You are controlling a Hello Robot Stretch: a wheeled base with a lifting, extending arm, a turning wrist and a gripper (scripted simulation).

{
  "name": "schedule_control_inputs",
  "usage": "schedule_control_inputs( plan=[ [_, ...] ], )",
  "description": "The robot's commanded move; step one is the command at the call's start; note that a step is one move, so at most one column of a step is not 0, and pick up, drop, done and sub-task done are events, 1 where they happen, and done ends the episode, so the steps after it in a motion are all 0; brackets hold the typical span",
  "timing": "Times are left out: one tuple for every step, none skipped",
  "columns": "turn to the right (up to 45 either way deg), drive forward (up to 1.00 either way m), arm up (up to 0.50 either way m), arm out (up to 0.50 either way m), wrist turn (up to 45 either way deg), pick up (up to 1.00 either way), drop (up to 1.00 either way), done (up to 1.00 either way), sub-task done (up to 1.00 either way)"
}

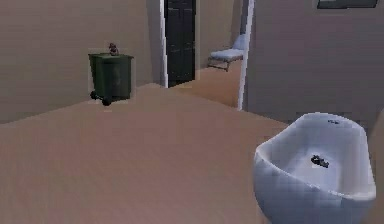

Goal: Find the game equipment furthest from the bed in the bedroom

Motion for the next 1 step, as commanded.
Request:
schedule_control_inputs(
  plan=[
    [0.0,0.45,0.0,0.0,0.0,0.0,0.0,0.0,0.0]
  ],
)
